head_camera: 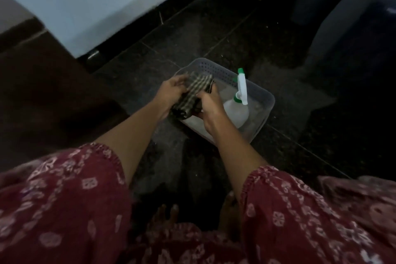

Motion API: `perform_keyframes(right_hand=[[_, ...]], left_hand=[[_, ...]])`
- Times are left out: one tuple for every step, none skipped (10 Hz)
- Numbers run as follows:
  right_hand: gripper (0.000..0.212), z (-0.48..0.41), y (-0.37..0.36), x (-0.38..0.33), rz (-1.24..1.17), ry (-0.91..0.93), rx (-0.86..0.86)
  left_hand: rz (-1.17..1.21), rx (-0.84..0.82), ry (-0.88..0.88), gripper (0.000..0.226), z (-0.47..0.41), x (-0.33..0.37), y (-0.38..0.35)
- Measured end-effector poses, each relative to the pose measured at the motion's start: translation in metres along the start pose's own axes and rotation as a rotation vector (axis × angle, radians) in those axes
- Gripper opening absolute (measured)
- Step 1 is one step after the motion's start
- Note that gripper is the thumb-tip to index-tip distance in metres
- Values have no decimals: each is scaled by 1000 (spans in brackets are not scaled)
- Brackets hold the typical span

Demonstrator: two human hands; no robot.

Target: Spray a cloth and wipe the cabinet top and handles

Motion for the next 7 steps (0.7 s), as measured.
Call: perform_keyframes(right_hand=[[61, -57, 13, 1, 69, 42, 197], [58, -90, 25, 6, 62, 53, 308], [58, -129, 52, 13, 189, 84, 426], [55, -151, 62, 12, 327, 69, 489], [48, -156, 61, 13, 514, 38, 588], [54, -153, 52, 16, 622, -7, 565], [60, -145, 46, 16, 842, -153, 543]], left_hand=[[-102, -88, -25, 46, -56, -33, -20], [-66, -95, -19, 45, -85, -61, -32], [-138, -225, -77, 44, -117, -91, -61], [-166, -279, -64, 45, -137, -112, -73], [-242, -294, -72, 49, -141, -127, -78], [-338, -330, -88, 47, -129, -130, -83], [-515, -351, -44, 55, -124, -127, -75]])
Point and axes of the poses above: each hand's wrist, its own z-axis away from the middle knuckle, its own y-axis out of the back of the hand, x = y × z, the point moved 9 cm from there along -z, towards the middle knuckle, and after that the axes turned 11 degrees about -y, right-handed, at the moved point
